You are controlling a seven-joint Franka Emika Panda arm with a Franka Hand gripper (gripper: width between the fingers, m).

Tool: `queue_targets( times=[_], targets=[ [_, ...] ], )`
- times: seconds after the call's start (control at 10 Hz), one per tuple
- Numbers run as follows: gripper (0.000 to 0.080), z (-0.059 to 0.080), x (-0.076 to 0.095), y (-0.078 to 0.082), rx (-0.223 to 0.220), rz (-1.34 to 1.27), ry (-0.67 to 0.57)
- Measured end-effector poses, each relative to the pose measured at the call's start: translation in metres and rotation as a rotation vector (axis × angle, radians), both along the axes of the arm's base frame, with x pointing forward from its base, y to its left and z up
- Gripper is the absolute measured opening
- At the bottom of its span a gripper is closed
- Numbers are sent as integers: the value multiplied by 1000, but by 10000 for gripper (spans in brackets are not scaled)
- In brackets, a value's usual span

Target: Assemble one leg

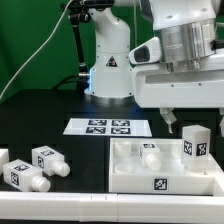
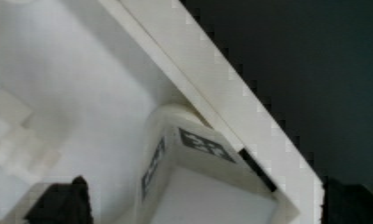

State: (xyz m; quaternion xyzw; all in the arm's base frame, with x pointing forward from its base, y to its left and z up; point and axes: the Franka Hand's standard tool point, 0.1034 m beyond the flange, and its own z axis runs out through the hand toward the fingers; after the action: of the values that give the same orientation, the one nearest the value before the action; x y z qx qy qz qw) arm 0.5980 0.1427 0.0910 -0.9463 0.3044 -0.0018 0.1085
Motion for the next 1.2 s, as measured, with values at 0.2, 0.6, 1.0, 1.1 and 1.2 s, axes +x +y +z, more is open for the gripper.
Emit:
queue_targets(
  times=[0.2, 0.6, 1.0, 1.1, 1.2],
  targets=[
    [649, 0, 0, 0, -45, 234, -45],
    [649, 1, 1, 4, -137, 635, -111],
    [649, -1, 1, 0, -162, 903, -133],
    [518, -1, 1, 1, -162, 903, -135],
    [380, -2, 1, 1, -162, 904, -134]
  ],
)
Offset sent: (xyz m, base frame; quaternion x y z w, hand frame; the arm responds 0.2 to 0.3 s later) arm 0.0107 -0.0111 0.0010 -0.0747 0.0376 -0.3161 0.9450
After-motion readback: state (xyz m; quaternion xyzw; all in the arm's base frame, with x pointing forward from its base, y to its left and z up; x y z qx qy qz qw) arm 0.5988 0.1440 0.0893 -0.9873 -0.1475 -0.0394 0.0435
